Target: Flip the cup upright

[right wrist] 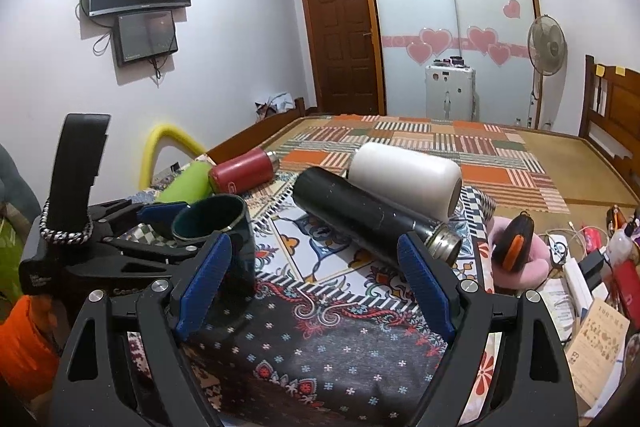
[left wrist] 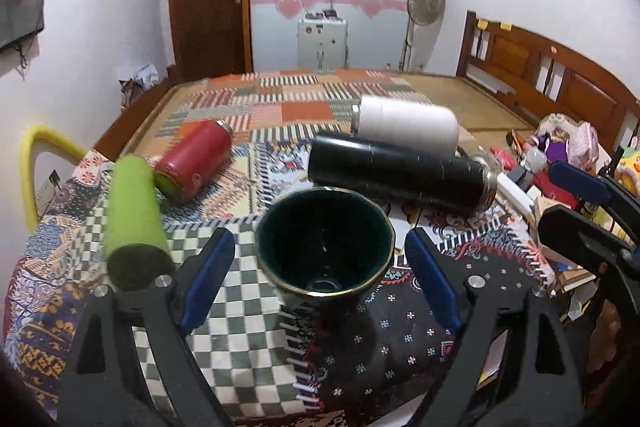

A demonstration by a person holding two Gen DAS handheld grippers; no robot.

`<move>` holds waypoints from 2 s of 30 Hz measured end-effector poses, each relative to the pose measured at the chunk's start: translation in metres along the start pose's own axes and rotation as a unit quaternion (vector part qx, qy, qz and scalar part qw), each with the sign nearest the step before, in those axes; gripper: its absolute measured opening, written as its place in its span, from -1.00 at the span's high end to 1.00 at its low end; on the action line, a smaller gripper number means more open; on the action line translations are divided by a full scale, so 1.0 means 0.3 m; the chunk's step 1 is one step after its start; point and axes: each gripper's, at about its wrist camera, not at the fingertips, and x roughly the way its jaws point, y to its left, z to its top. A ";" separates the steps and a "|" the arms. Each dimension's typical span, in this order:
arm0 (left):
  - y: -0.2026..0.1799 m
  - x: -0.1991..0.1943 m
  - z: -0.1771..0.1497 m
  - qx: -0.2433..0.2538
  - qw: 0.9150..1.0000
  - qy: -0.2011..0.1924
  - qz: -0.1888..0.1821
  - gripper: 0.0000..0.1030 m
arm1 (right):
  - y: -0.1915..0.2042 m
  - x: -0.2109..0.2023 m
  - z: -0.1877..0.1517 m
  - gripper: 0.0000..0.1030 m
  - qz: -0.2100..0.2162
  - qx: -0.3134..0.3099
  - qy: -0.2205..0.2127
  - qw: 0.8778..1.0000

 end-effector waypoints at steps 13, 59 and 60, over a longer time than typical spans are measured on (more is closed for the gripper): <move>0.012 -0.391 0.000 -0.008 0.988 -0.147 0.037 -0.70 | 0.121 -0.181 0.069 -0.62 -0.002 -0.006 -0.080 0.997; 0.008 -0.731 -0.109 -0.021 0.965 -0.257 0.055 -1.00 | 0.308 -0.395 0.038 -1.00 -0.044 -0.022 -0.191 0.980; 0.007 -0.732 -0.109 -0.021 0.965 -0.257 0.054 -1.00 | 0.307 -0.396 0.038 -1.00 -0.044 -0.021 -0.191 0.980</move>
